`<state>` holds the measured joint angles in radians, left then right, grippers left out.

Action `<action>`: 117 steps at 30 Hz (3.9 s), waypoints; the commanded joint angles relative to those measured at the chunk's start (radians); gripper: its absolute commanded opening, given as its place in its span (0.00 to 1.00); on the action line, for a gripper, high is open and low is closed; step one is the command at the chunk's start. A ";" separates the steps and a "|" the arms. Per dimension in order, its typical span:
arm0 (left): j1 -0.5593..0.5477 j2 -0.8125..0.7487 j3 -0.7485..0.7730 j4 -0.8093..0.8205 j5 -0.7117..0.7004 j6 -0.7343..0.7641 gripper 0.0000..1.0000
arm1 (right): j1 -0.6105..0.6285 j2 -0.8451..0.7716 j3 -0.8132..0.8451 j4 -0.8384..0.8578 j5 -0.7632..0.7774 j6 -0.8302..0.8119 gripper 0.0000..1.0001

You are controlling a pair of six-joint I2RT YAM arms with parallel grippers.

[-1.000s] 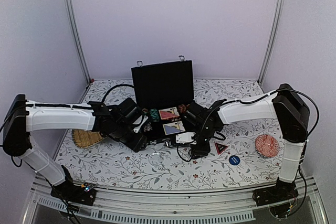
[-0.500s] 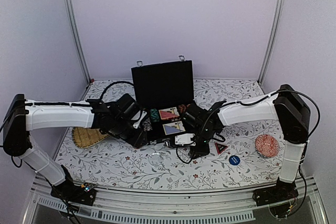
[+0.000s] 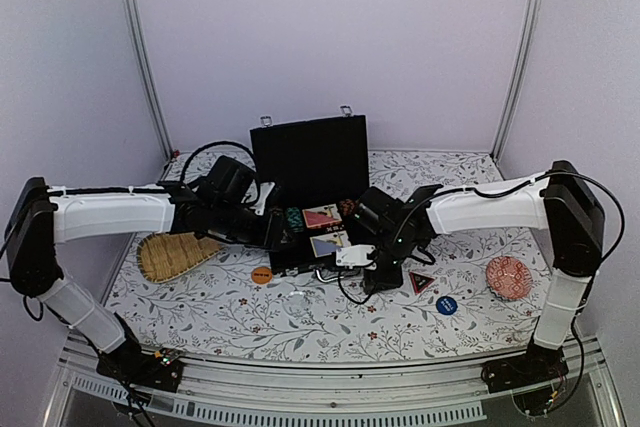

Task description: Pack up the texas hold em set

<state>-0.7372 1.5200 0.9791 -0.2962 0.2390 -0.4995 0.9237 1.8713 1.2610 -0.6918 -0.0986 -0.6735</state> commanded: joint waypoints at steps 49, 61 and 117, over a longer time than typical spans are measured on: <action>-0.107 0.476 0.196 0.569 0.435 -0.323 0.21 | -0.090 -0.184 0.044 0.092 -0.138 0.049 0.34; -0.103 0.476 0.195 0.575 0.460 -0.309 0.01 | -0.090 -0.184 0.042 0.084 -0.142 0.054 0.38; -0.032 0.495 0.448 -0.388 -0.451 0.793 0.11 | -0.401 -0.392 -0.344 0.171 -0.444 0.083 0.62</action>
<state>-0.7753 1.9835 1.4067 -0.6937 -0.1528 0.2592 0.5289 1.4689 0.9276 -0.5228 -0.5171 -0.5903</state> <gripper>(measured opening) 0.098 0.622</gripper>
